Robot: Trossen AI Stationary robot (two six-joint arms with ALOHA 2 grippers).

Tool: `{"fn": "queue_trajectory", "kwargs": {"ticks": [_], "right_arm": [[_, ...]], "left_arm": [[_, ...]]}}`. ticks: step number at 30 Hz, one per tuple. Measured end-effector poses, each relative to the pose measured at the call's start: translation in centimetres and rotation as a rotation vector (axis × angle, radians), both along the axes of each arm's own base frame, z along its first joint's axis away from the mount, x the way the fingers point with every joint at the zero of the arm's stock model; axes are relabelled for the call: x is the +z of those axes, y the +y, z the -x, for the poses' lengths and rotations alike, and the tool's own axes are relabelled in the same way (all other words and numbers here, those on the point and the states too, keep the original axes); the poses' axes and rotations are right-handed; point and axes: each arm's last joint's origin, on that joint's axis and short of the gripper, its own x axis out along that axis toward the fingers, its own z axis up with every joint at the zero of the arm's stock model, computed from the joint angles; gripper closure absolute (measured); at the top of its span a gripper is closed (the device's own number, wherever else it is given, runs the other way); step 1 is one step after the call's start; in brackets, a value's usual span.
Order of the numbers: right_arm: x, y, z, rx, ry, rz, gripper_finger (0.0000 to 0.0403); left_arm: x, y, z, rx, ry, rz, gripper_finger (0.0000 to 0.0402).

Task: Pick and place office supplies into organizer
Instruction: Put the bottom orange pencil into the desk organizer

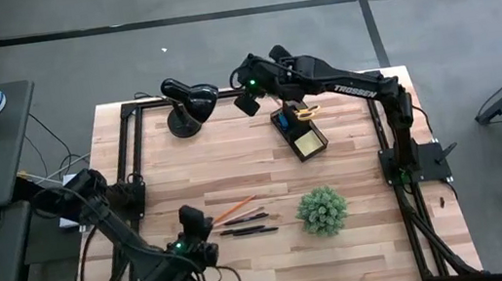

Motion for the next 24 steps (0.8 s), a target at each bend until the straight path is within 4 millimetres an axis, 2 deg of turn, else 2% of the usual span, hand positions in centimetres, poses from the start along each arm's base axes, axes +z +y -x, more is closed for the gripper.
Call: {"fn": "queue_trajectory", "kwargs": {"ticks": [5,11,14,16,19,24], "right_arm": [[-0.3,-2.1,1.0,-0.061,0.064,0.015,0.0382],[-0.2,-5.6,2.2,-0.116,0.060,0.019,0.0382],[-1.0,-7.5,2.5,-0.139,0.028,0.022,0.0382],[-2.3,-8.4,2.7,-0.132,-0.002,-0.009,0.0382],[-4.0,-8.4,3.1,-0.108,-0.048,0.015,0.0382],[-5.6,-6.7,4.9,-0.077,-0.189,0.055,0.0382]], "left_arm": [[0.0,0.8,-0.6,0.070,-0.050,0.022,0.0318],[0.1,1.2,-0.7,0.140,-0.106,0.052,0.0318],[0.5,2.0,-0.6,0.192,-0.119,0.057,0.0318],[1.2,3.0,-0.6,0.225,-0.130,0.049,0.0318],[2.2,4.6,-0.5,0.264,-0.156,0.032,0.0318],[4.3,7.3,-0.4,0.333,-0.247,0.052,0.0318]]}}
